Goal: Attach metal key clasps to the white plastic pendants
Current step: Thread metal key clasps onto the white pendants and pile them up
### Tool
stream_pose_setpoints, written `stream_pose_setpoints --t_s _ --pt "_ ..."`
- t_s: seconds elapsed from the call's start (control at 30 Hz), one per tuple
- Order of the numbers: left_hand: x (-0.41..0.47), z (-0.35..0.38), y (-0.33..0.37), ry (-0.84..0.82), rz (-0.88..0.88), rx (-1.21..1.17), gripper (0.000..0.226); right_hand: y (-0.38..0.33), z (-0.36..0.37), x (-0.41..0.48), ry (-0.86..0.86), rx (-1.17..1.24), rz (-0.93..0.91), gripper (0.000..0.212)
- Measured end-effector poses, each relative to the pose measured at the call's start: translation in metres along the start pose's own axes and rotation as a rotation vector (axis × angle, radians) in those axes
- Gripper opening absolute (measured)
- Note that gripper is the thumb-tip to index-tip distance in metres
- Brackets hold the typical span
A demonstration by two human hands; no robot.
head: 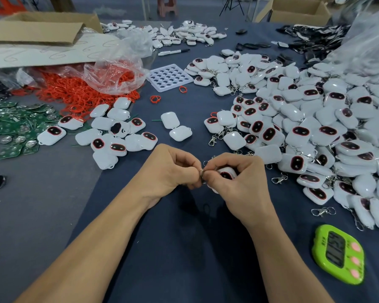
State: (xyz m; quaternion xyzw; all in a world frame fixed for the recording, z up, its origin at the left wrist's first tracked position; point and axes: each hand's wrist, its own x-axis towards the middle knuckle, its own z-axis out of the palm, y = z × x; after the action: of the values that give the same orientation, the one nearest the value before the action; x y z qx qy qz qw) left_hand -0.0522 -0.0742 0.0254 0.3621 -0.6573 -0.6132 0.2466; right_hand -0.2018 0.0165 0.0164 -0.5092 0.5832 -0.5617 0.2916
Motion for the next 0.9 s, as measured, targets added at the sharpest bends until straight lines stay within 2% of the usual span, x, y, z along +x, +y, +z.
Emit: stream_pose_setpoints --t_s 0.17,0.43,0.57,0.67,0.7,0.77,0.83,0.9 --pt "0.001 0.005 0.003 0.07 -0.019 -0.082 0.021 -0.002 0.002 0.0 0.018 0.06 0.05 0.01" --pt "0.0 0.001 0.006 -0.071 -0.022 -0.104 0.023 -0.004 -0.001 -0.002 -0.028 0.13 0.017 0.014" --pt "-0.003 -0.002 0.008 -0.188 -0.052 -0.146 0.011 -0.006 -0.004 -0.002 -0.077 0.118 -0.017 0.013" --pt "-0.002 -0.002 0.008 -0.111 -0.051 -0.136 0.014 -0.001 -0.001 0.0 -0.011 0.092 0.086 0.008" --pt "-0.002 -0.003 0.007 -0.037 -0.032 -0.059 0.016 0.002 0.0 0.002 0.061 0.071 0.16 0.008" --pt "-0.002 -0.006 0.004 0.139 0.039 0.282 0.015 0.007 0.002 0.005 0.145 0.065 0.278 0.008" --pt "-0.004 -0.008 0.0 0.248 0.089 0.606 0.013 0.009 0.002 0.006 0.115 0.08 0.313 0.015" --pt "-0.005 -0.005 0.0 0.266 0.107 0.757 0.011 0.009 0.002 0.006 0.06 0.05 0.299 0.02"
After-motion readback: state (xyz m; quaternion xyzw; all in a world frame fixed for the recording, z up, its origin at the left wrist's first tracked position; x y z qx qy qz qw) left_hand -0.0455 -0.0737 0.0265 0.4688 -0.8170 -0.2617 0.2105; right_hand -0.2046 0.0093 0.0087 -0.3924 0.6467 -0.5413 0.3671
